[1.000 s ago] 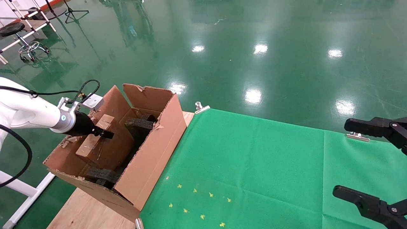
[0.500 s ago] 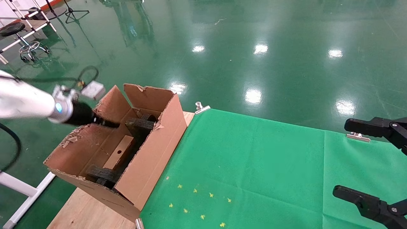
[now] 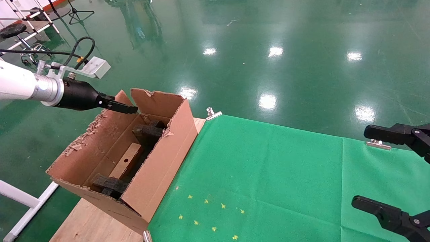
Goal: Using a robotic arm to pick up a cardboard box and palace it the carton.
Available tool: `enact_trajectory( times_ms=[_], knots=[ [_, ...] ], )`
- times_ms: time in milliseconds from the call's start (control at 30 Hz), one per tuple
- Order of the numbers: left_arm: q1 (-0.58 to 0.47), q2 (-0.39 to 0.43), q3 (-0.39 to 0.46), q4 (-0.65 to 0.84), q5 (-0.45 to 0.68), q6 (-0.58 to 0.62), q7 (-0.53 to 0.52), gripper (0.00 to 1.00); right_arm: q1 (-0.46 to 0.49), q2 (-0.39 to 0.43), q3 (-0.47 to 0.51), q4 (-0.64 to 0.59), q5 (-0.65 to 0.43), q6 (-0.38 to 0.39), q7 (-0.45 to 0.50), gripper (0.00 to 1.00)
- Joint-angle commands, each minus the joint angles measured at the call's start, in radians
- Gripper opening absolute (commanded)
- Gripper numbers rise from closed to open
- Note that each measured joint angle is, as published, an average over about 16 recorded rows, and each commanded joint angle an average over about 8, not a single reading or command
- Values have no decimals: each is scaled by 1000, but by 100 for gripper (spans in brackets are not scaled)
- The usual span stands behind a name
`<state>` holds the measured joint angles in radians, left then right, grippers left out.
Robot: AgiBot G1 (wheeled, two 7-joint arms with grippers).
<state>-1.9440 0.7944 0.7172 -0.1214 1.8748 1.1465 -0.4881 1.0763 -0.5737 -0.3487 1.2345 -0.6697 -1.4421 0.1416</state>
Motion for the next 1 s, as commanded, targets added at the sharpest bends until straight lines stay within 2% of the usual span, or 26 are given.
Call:
enact_trajectory(
  times_ms=[33,300,1000],
  knots=[
    [-3,0,0,-1,1,3,0,100,0,0,0,0,0,0,0,100],
    [42,-7,-19,-51,-51,13,14,100,0,0,0,0,0,0,0,100],
    [342,-71,-171,-454,-447,135,118,100,0,0,0,0,0,0,0,100]
  ],
)
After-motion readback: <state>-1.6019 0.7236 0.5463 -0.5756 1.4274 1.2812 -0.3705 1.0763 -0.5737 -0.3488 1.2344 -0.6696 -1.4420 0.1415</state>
